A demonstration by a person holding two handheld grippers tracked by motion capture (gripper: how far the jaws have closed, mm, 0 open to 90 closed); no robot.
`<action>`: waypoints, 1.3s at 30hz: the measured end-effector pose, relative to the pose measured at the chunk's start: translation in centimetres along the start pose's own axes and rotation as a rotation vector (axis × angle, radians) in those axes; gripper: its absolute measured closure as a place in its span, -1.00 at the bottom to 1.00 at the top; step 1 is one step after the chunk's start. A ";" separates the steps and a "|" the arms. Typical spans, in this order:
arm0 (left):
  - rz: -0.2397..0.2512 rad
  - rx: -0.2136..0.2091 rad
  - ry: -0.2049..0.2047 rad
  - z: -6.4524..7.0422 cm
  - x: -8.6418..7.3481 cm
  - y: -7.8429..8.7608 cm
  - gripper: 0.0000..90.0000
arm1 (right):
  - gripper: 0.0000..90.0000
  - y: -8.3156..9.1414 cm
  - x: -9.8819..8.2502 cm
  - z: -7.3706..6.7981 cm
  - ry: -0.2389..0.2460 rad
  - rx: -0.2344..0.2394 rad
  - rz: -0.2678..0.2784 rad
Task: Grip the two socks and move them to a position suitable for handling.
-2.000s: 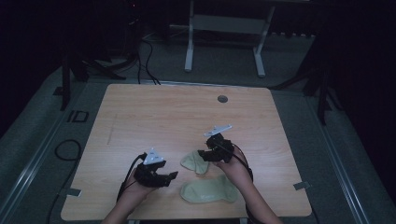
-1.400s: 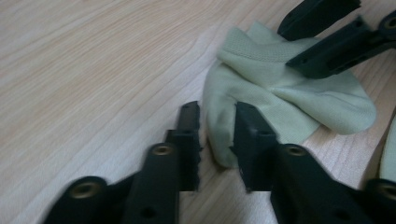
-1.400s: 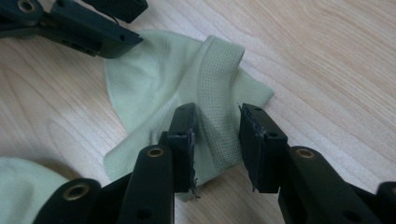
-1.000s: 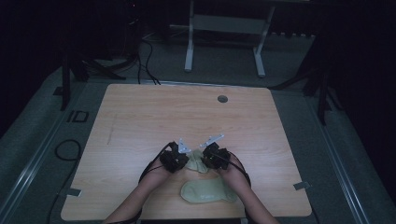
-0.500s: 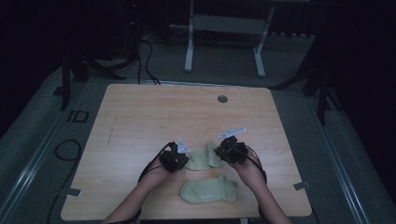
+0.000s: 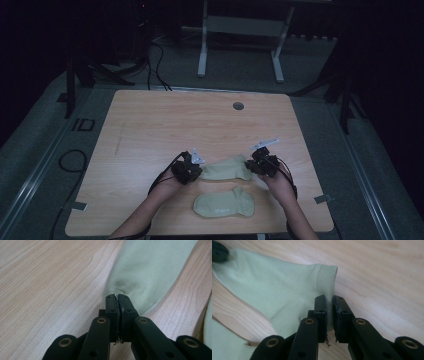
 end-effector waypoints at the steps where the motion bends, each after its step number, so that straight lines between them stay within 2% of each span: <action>1: 0.000 0.003 -0.004 0.0 0.0 0.0 0.94 | 0.81 -0.2 -0.2 0.1 0.000 0.001 -0.005; 8: -0.001 0.003 0.000 0.0 0.0 0.0 0.94 | 0.78 -1.4 -1.4 0.3 -0.011 0.002 -0.032; 12: -0.001 0.006 0.002 0.1 0.0 0.0 0.94 | 0.71 -1.4 -1.4 0.4 -0.016 -0.003 -0.032; 14: 0.000 0.006 0.000 0.1 0.0 0.0 0.93 | 0.60 -1.3 -1.5 0.4 -0.010 -0.009 -0.039; 16: 0.004 0.007 0.014 0.0 0.0 0.1 0.91 | 0.57 -1.0 -1.4 0.7 -0.020 -0.018 -0.040; 17: 0.013 0.012 0.032 -0.1 0.0 0.2 0.83 | 0.53 -0.7 -1.3 0.9 -0.027 -0.016 -0.031; 19: 0.062 -0.001 0.068 -0.2 0.0 0.8 0.74 | 0.52 0.3 -0.9 1.0 -0.035 -0.005 0.002; 20: 0.081 -0.004 0.076 -0.2 0.1 1.2 0.74 | 0.53 0.7 -0.8 1.0 -0.030 -0.002 0.017; 22: 0.102 0.000 0.068 0.1 0.5 1.7 0.74 | 0.70 1.5 -0.4 0.5 -0.010 0.006 0.040; 24: 0.099 -0.011 0.047 0.7 0.9 1.7 0.83 | 0.84 1.9 0.0 -0.3 0.027 0.009 0.051; 25: 0.081 -0.011 0.038 1.0 1.0 1.5 0.86 | 0.87 1.9 0.1 -0.7 0.036 0.019 0.050; 26: 0.062 -0.014 0.031 1.2 1.1 1.2 0.93 | 0.87 1.8 0.2 -1.0 0.045 0.029 0.049; 29: 0.017 -0.018 0.019 1.6 1.3 0.1 0.93 | 0.86 1.1 0.2 -1.8 0.070 0.029 0.031; 32: -0.006 -0.022 0.020 1.3 1.2 -0.7 0.93 | 0.86 0.3 -0.2 -2.3 0.081 0.029 0.012; 34: 0.007 -0.027 0.024 0.9 1.1 -1.0 0.94 | 0.86 -0.2 -0.5 -2.4 0.086 0.025 -0.002; 36: 0.011 -0.011 0.029 0.4 1.2 -0.9 0.94 | 0.84 -0.8 -0.9 -2.5 0.089 0.018 -0.018; 39: 0.020 -0.004 0.044 -0.2 1.2 -0.9 0.93 | 0.83 -1.1 -1.2 -2.6 0.068 0.019 -0.002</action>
Point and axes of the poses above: each handheld gripper's, and its own axes: y roughly backward along the jaws, x roughly out of its top, z roughly to its right, the point moved 2 cm from there along -y, roughly forward along the jaws, and after that the axes turned 12 degrees about -x, right-handed, at the moved point
